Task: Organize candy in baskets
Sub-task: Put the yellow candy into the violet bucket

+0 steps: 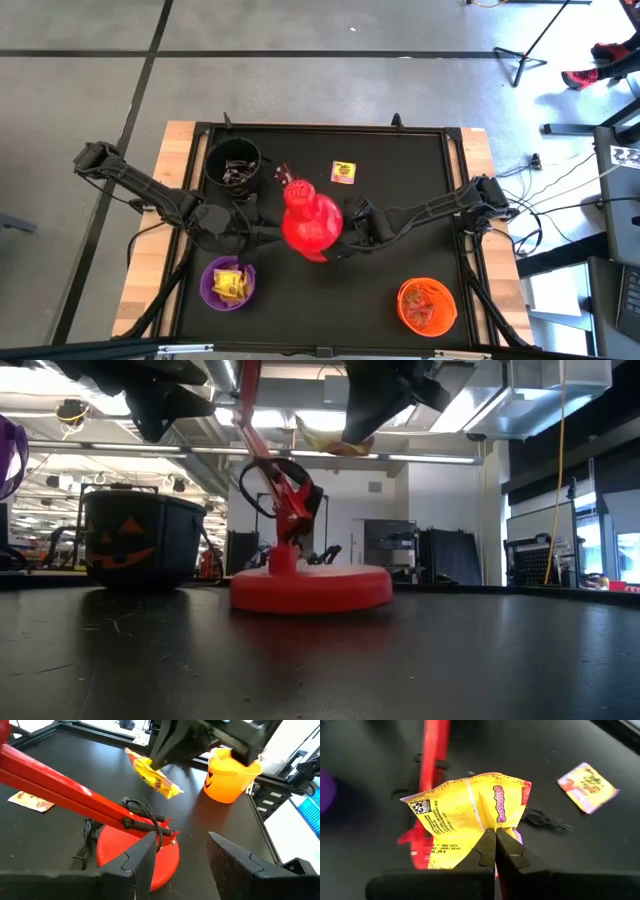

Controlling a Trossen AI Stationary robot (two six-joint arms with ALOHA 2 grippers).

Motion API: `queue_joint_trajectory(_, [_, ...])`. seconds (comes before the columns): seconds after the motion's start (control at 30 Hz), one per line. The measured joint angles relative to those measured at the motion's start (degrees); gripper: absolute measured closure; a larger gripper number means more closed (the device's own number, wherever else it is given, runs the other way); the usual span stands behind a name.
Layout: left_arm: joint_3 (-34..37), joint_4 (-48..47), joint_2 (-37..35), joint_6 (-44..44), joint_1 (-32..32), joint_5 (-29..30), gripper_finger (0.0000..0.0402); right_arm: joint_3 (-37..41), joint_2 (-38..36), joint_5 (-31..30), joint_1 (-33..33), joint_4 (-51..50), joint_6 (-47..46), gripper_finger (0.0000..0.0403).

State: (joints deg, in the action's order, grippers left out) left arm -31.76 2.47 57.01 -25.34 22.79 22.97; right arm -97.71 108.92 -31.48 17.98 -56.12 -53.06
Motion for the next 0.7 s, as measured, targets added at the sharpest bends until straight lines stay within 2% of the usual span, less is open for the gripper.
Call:
queue_joint_trajectory(0.37, [0.0, 2.4, 0.0, 1.8, -0.1, 1.9, 0.0234, 0.0, 0.6, 0.2, 0.0, 13.8, 7.8, 0.0403])
queue_joint_trajectory(0.7, [0.0, 5.5, 0.4, 1.6, -0.2, 2.0, 0.0181, 0.0, 4.8, 2.1, 0.0, 24.0, 11.6, 0.0403])
